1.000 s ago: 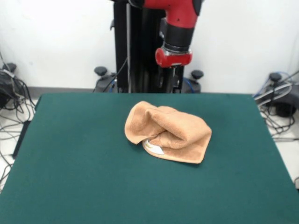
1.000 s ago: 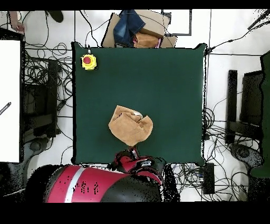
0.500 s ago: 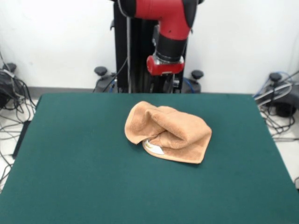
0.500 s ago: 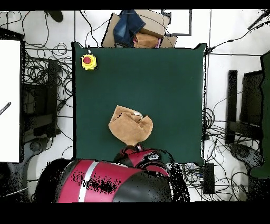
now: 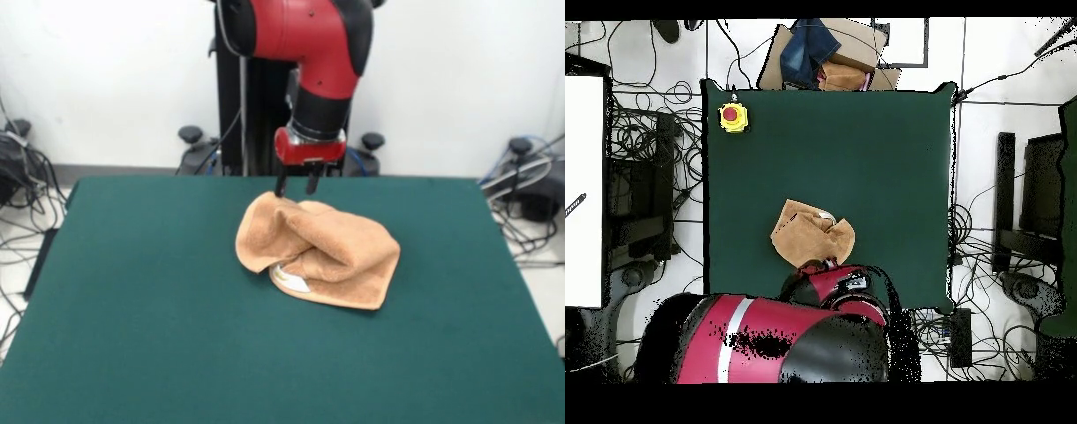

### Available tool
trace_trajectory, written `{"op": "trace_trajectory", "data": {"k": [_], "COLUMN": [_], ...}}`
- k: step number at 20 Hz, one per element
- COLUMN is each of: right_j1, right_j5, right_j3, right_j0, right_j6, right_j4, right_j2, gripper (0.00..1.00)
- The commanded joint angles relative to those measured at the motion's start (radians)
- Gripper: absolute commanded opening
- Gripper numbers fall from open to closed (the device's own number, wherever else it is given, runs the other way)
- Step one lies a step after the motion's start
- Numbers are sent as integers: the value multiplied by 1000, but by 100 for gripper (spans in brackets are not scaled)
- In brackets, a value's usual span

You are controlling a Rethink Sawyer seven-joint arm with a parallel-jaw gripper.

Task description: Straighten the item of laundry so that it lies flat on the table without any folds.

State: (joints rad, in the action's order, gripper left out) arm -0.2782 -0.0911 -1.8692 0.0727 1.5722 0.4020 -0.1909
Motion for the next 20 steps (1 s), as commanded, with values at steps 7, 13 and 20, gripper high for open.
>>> {"op": "trace_trajectory", "data": {"k": [7,13,20], "right_j1": [62,66,-67], "right_j5": [10,4,206], "right_j3": [141,140,106], "right_j0": [-17,-25,-30], "right_j6": [153,162,116], "right_j4": [-65,-72,-93], "right_j2": [101,99,125], "gripper": [100,100,100]}}
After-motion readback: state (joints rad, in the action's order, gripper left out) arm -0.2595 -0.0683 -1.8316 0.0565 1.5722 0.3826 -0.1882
